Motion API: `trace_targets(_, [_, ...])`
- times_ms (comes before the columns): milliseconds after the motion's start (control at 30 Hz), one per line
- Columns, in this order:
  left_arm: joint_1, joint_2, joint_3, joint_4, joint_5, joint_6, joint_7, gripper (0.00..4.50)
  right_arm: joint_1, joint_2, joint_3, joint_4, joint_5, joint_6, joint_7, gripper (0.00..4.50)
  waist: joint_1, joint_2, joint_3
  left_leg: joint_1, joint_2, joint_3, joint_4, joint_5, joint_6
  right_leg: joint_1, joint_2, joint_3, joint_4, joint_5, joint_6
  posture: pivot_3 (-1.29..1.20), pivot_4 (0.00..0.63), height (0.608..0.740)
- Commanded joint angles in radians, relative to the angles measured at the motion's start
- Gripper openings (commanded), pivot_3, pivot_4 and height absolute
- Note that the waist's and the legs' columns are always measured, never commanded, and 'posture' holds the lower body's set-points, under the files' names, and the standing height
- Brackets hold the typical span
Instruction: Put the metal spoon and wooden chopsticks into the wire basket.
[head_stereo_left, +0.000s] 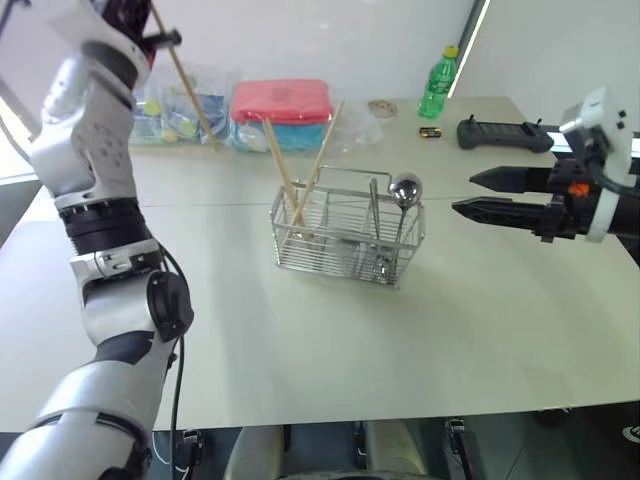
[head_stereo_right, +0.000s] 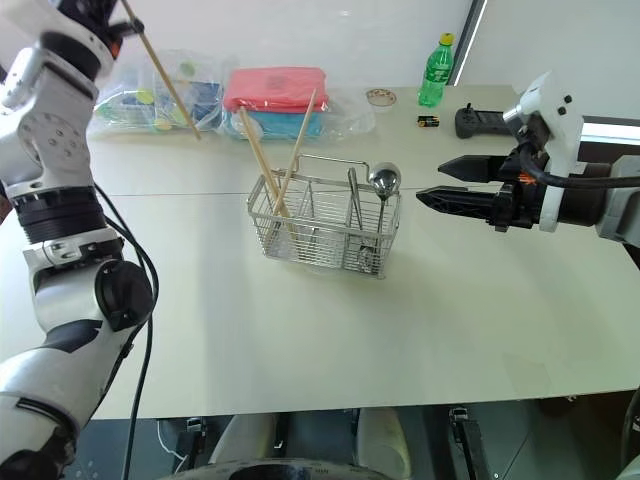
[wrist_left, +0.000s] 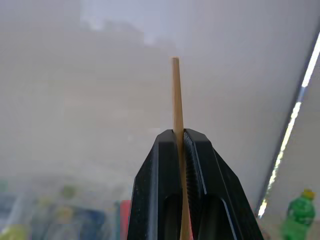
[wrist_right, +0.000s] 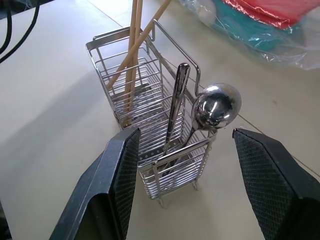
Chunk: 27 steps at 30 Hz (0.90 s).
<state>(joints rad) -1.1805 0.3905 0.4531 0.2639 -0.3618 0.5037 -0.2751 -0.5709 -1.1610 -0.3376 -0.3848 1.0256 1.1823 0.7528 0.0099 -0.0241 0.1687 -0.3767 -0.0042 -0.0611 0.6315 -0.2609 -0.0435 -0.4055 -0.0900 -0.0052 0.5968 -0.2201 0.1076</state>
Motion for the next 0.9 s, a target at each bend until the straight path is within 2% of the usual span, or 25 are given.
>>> trace_targets(33, [-0.079, 0.019, -0.072, -0.233, -0.191, 0.092, -0.163, 0.05, -0.014, -0.008, -0.039, -0.015, 0.016, 0.002, -0.014, 3.02, -0.002, 0.0, 0.0, 0.0, 0.001, 0.0, 0.0, 0.0, 0.0, 0.0, 0.001, 0.0, 0.001, 0.0, 0.0, 0.0, 0.15, 0.699])
trace_targets(233, [-0.004, 0.024, -0.178, -0.426, -0.348, 0.273, -0.233, 0.05, 0.006, -0.006, -0.059, -0.025, 0.026, 0.005, -0.028, 3.02, -0.004, 0.002, -0.001, 0.003, 0.001, 0.0, 0.0, 0.0, 0.0, 0.002, 0.001, 0.0, 0.001, 0.0, 0.0, 0.0, 0.15, 0.699])
trace_targets(500, [0.173, 0.061, -0.283, -0.523, -0.352, 0.317, -0.262, 0.05, 0.021, 0.002, -0.083, -0.035, 0.048, 0.011, -0.057, 3.02, -0.005, 0.002, -0.001, 0.002, 0.001, -0.001, 0.001, 0.0, 0.001, 0.001, 0.002, 0.0, 0.002, 0.0, -0.001, 0.0, 0.15, 0.699])
trace_targets(733, [0.261, 0.005, -0.294, -0.532, -0.366, 0.316, -0.227, 0.05, 0.013, 0.013, -0.069, -0.035, 0.062, 0.002, -0.088, 3.02, 0.002, 0.002, -0.001, 0.001, 0.001, -0.001, 0.001, -0.001, 0.002, 0.001, 0.002, 0.0, 0.001, 0.0, -0.001, 0.0, 0.15, 0.699])
trace_targets(767, [0.266, -0.003, -0.289, -0.527, -0.37, 0.319, -0.218, 0.72, 0.011, 0.015, -0.066, -0.033, 0.062, 0.0, -0.091, 3.02, 0.003, 0.002, -0.001, 0.001, 0.001, -0.001, 0.001, 0.0, 0.002, 0.001, 0.002, 0.0, 0.001, 0.0, -0.001, 0.0, 0.15, 0.699])
trace_targets(800, [0.27, -0.008, -0.286, -0.524, -0.372, 0.321, -0.214, 1.03, 0.01, 0.016, -0.062, -0.032, 0.062, -0.001, -0.094, 3.02, 0.003, 0.002, -0.001, 0.001, 0.001, -0.001, 0.001, 0.0, 0.002, 0.001, 0.002, 0.0, 0.001, -0.002, -0.004, 0.0, 0.15, 0.699])
trace_targets(867, [0.278, -0.012, -0.284, -0.524, -0.375, 0.321, -0.206, 2.14, 0.01, 0.018, -0.058, -0.03, 0.06, -0.006, -0.097, 3.02, 0.002, 0.002, -0.001, 0.001, 0.001, -0.001, 0.001, 0.0, 0.002, 0.001, 0.002, 0.0, 0.001, -0.002, -0.005, 0.0, 0.15, 0.699])
trace_targets(900, [0.282, -0.01, -0.284, -0.527, -0.376, 0.321, -0.204, 2.5, 0.01, 0.019, -0.056, -0.029, 0.059, -0.007, -0.098, 3.02, 0.002, 0.002, -0.001, 0.001, 0.001, -0.001, 0.001, 0.0, 0.002, 0.001, 0.002, 0.0, 0.001, -0.002, -0.005, 0.0, 0.15, 0.699])
